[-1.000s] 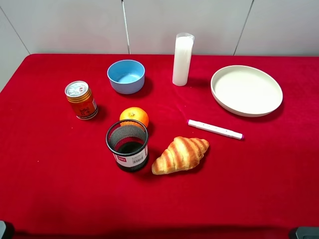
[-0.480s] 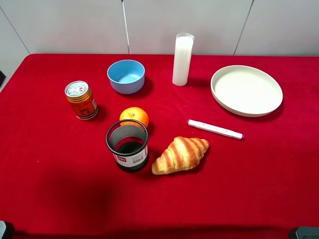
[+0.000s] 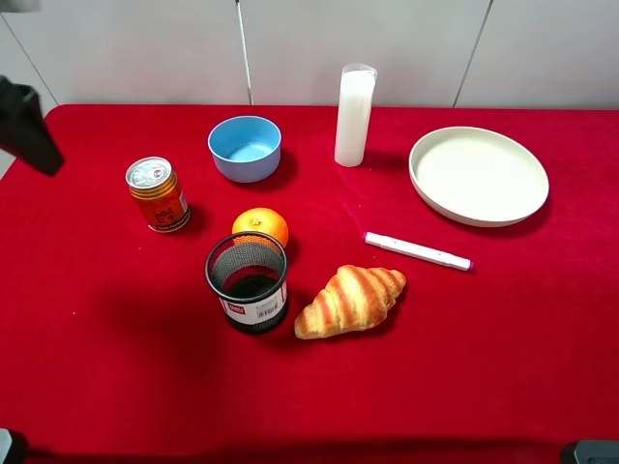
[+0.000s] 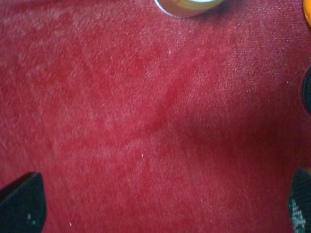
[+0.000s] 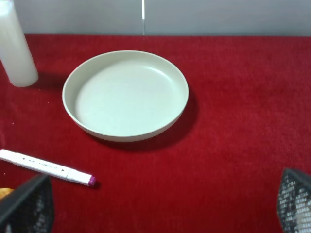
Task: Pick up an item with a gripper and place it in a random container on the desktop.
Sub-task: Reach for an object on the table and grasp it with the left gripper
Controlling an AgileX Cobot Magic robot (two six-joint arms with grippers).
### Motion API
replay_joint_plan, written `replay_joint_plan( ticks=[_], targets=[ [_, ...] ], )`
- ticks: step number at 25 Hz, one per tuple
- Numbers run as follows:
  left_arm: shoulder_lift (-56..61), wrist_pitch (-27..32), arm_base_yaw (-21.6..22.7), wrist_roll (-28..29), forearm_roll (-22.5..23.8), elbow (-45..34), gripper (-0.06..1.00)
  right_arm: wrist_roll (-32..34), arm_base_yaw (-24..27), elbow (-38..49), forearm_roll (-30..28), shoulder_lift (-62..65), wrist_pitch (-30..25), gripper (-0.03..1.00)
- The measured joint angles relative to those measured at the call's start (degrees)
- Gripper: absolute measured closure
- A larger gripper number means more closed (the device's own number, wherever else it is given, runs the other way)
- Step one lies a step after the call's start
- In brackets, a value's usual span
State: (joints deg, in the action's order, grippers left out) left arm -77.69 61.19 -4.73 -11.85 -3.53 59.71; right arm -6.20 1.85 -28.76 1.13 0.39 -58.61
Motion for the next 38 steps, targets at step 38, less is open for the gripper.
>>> replay_joint_plan(
  ticks=[38],
  targets=[
    [-30.37, -14.14, -12.51, 2.53, 7.58, 10.01, -0.05, 0.0, 0.0, 0.0, 0.0, 0.0, 0.0, 0.28]
  ],
)
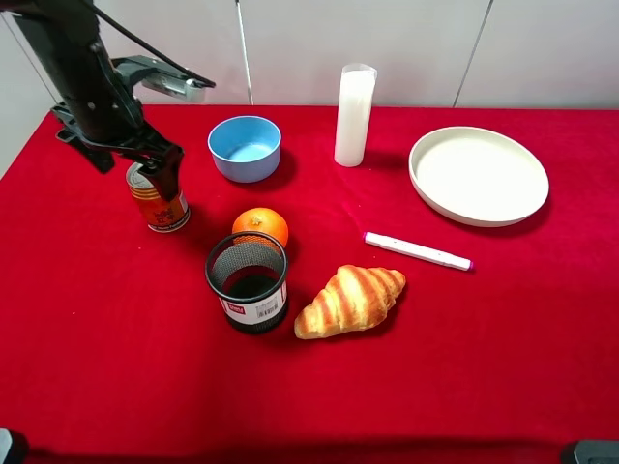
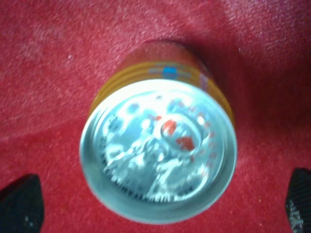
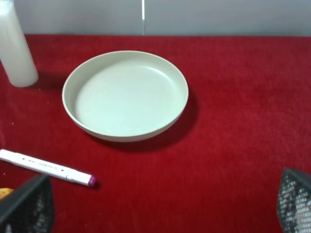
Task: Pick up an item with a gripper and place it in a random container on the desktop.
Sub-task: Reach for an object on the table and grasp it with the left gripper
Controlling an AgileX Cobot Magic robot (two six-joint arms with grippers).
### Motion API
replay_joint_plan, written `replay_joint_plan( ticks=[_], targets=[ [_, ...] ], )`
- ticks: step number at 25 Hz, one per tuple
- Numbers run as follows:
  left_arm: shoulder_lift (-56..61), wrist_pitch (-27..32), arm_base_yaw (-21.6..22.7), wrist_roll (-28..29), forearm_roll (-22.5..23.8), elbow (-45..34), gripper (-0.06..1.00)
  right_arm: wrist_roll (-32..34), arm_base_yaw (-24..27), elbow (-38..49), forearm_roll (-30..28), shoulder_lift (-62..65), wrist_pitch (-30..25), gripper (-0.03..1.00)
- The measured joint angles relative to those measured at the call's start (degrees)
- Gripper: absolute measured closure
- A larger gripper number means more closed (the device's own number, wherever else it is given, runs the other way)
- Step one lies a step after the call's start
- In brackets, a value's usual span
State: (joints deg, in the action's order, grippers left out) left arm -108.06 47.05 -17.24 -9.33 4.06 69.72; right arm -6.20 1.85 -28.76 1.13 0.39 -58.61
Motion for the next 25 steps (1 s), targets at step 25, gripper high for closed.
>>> replay_joint_plan(
  ticks=[25],
  targets=[
    [-7.94, -5.35, -1.98, -0.97, 2.32, 0.46, 0.05, 0.0, 0.0, 0.0, 0.0, 0.0, 0.0, 0.28]
  ],
)
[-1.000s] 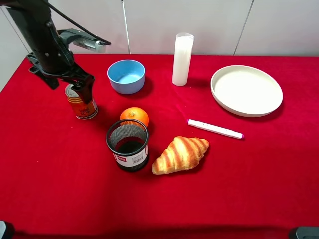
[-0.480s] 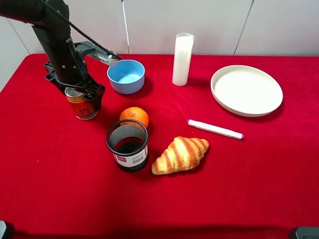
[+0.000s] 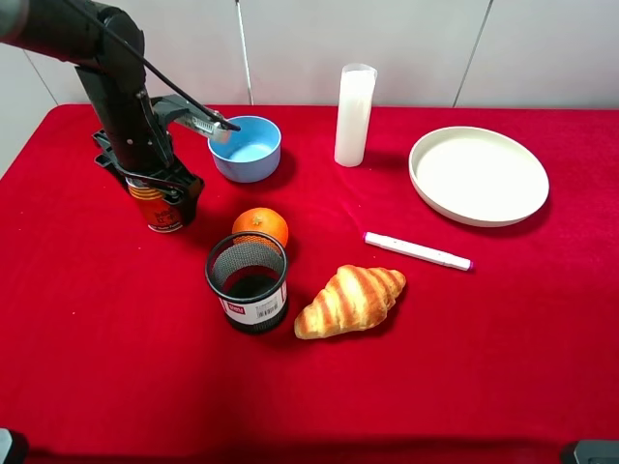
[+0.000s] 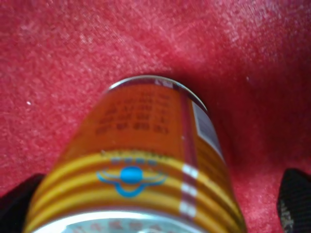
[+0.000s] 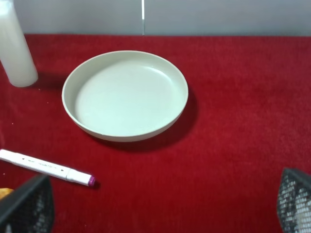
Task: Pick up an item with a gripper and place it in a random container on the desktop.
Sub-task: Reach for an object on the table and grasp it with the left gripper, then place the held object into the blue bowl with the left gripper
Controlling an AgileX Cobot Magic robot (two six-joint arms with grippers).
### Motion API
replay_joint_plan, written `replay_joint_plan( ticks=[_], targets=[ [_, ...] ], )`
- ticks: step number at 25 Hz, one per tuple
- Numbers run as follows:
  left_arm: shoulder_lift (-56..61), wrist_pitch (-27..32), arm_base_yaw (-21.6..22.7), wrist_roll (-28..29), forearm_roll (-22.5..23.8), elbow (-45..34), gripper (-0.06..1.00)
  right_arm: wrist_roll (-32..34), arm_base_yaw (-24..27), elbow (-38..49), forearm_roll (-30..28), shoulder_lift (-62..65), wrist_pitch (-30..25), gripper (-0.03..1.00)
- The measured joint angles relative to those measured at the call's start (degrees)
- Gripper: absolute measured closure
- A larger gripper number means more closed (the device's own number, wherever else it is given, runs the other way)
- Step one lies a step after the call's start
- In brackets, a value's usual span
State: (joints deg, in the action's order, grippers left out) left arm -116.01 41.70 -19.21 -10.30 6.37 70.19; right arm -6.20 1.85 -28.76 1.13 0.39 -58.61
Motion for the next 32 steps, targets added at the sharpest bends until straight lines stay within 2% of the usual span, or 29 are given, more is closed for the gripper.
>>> replay_joint_plan(
  ticks=[11, 32],
  targets=[
    [0.0, -0.11, 0.0, -0.05, 1.14, 0.0, 0.28, 0.0, 0.0, 0.0, 0.0, 0.0, 0.0, 0.28],
    [0.0, 0.28, 0.0, 0.21, 1.09, 0.0, 0.29, 0.0, 0.0, 0.0, 0.0, 0.0, 0.0, 0.28]
  ],
)
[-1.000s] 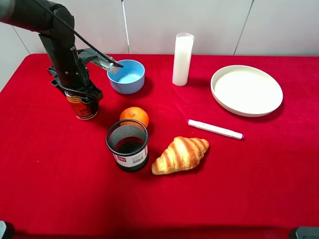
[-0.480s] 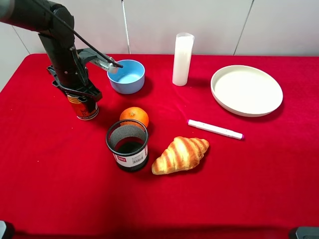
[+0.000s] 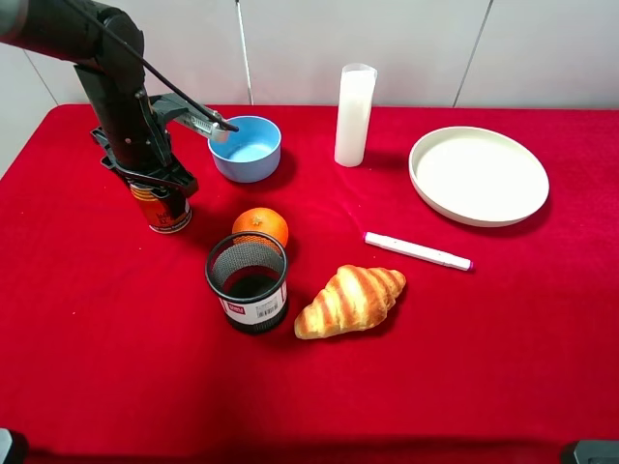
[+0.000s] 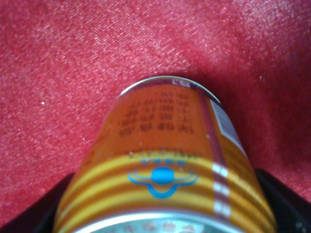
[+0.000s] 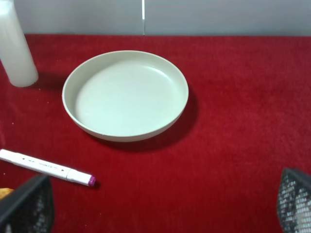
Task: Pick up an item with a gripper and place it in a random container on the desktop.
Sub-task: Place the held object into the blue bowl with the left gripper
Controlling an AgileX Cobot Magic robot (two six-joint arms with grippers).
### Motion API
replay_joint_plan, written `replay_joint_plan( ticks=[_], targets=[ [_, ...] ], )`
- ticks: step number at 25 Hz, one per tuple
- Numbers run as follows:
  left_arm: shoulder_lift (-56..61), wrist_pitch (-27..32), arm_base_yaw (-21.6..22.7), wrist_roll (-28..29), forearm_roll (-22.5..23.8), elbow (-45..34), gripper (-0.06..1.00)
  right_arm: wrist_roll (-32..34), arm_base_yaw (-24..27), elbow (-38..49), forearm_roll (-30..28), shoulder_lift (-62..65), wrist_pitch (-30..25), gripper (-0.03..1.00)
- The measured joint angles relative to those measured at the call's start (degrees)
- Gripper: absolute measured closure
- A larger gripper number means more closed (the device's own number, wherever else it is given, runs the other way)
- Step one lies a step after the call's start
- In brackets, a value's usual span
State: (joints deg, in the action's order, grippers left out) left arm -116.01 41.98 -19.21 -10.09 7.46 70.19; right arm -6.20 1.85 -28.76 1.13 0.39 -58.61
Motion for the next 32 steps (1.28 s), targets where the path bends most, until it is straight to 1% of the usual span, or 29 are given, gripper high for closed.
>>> replay_joint_plan(
  ticks=[9, 17, 21, 26, 32],
  targets=[
    [3.13, 3.43, 0.0, 1.3, -0.52, 0.05, 0.29, 0.0, 0.0, 0.0, 0.0, 0.0, 0.0, 0.28],
    [6.33, 8.68, 0.0, 2.88, -0.67, 1.57, 0.29, 0.0, 0.0, 0.0, 0.0, 0.0, 0.0, 0.28],
    [7.72, 12.53, 0.0, 3.88, -0.67, 4.26, 0.29, 0.0, 0.0, 0.0, 0.0, 0.0, 0.0, 0.28],
    [7.95, 19.0, 0.0, 4.5, -0.77, 10.05, 0.29, 0.0, 0.0, 0.0, 0.0, 0.0, 0.0, 0.28],
    [7.95, 24.07, -0.55, 5.03, -1.83, 16.73, 0.29, 0.0, 0.0, 0.0, 0.0, 0.0, 0.0, 0.27]
  ],
)
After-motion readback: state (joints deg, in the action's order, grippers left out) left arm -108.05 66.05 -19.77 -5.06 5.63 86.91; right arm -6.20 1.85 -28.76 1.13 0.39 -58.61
